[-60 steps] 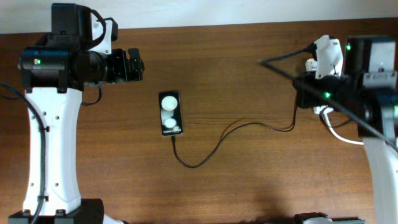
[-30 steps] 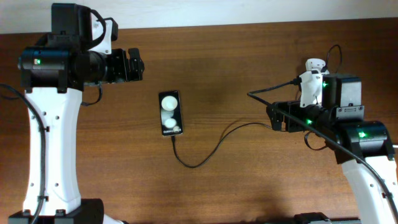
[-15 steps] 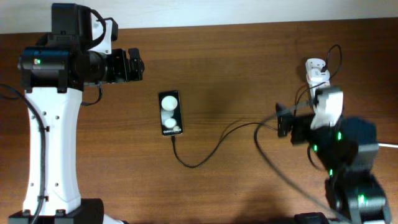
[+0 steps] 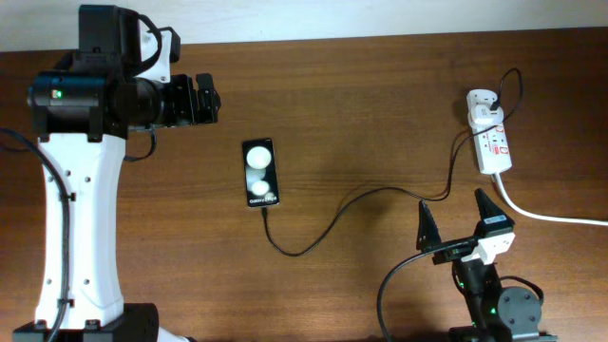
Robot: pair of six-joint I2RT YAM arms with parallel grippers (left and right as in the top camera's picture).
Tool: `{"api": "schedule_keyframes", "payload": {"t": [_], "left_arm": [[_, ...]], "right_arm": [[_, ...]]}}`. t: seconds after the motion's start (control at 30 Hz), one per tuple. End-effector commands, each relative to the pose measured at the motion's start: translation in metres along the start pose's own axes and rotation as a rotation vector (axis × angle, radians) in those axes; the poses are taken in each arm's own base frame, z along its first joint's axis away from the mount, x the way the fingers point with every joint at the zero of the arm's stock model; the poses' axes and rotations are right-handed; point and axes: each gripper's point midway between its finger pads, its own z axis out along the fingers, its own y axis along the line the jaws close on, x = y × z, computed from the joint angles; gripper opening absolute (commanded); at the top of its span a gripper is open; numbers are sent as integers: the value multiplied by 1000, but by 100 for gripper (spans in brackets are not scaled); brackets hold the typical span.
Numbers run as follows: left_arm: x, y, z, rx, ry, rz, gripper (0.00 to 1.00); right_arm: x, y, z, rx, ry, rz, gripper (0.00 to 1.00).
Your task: Plug charger to phone and switch on socket
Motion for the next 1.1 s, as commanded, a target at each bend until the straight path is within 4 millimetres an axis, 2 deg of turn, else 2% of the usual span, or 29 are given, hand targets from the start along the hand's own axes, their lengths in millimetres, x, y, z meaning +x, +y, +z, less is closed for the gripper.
{"api": "schedule_keyframes", "payload": {"t": [0.0,0.1,0.23,0.27,0.3,1.07], "left_arm": [[-3,-1,-12,8,-32,3,99],[-3,-1,-12,8,-32,3,99],[-3,-1,-12,8,-32,3,99],[-3,-1,-12,8,-32,3,99],[-3,-1,-12,8,-32,3,99],[0,0,-11,0,-21,2,99]], "right_arm": [[15,-2,0,11,11,7,99],[29,-3,3,11,13,7,99],[36,-4,2,22,45,11,99],[46,-6,2,32,83,15,99],[64,-6,0,34,157,24,99],[65,-8,-1,41,161,24,99]]}}
